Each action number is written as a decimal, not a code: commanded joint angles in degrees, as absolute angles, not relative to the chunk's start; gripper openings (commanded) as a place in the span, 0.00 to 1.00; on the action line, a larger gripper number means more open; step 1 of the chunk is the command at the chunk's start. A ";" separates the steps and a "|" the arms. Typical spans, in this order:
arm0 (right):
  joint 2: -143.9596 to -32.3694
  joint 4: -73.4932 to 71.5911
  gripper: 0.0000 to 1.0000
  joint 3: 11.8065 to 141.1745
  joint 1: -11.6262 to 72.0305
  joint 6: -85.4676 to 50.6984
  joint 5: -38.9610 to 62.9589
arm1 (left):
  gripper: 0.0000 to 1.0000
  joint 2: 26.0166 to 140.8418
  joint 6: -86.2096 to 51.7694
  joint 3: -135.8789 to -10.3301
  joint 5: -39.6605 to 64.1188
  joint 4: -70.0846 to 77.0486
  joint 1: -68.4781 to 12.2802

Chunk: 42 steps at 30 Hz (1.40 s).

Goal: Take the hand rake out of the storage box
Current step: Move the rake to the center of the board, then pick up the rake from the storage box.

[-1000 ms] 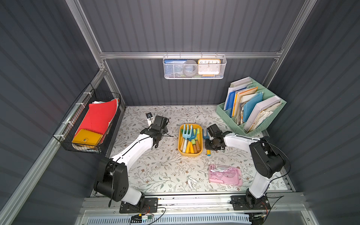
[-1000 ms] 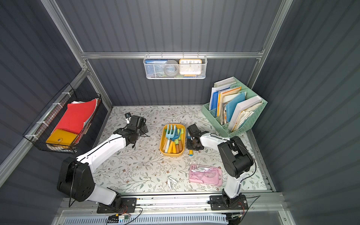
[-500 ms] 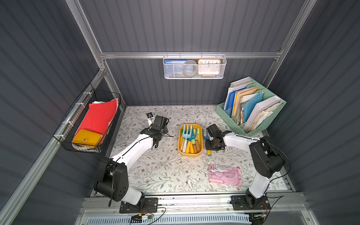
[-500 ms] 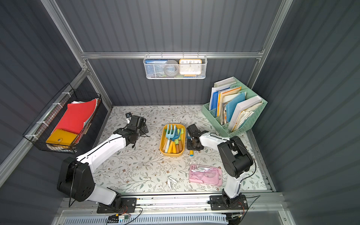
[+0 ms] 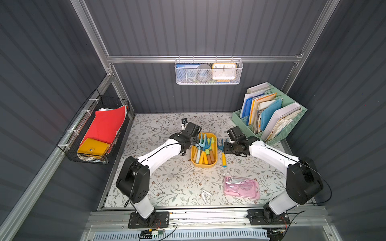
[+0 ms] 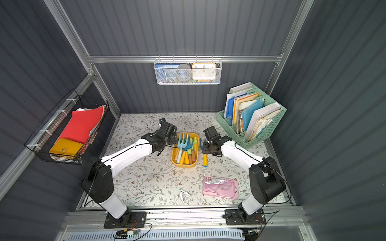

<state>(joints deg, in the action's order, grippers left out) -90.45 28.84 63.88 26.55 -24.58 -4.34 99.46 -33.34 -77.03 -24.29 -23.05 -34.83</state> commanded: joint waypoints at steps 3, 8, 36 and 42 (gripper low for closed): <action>-88.72 32.21 0.55 62.94 25.41 -24.17 -5.54 | 0.66 105.93 -35.47 -80.44 -21.17 -25.74 -36.95; -88.17 31.94 0.55 61.73 25.28 -24.34 -5.17 | 0.52 107.75 -36.47 -80.17 -20.48 -25.93 -37.35; -88.93 30.76 0.55 59.85 25.30 -26.01 -3.14 | 0.32 111.84 -38.76 -76.89 -18.91 -22.76 -39.90; -88.95 30.81 0.55 59.68 25.30 -26.02 -3.19 | 0.31 113.14 -39.18 -76.49 -18.50 -22.68 -39.95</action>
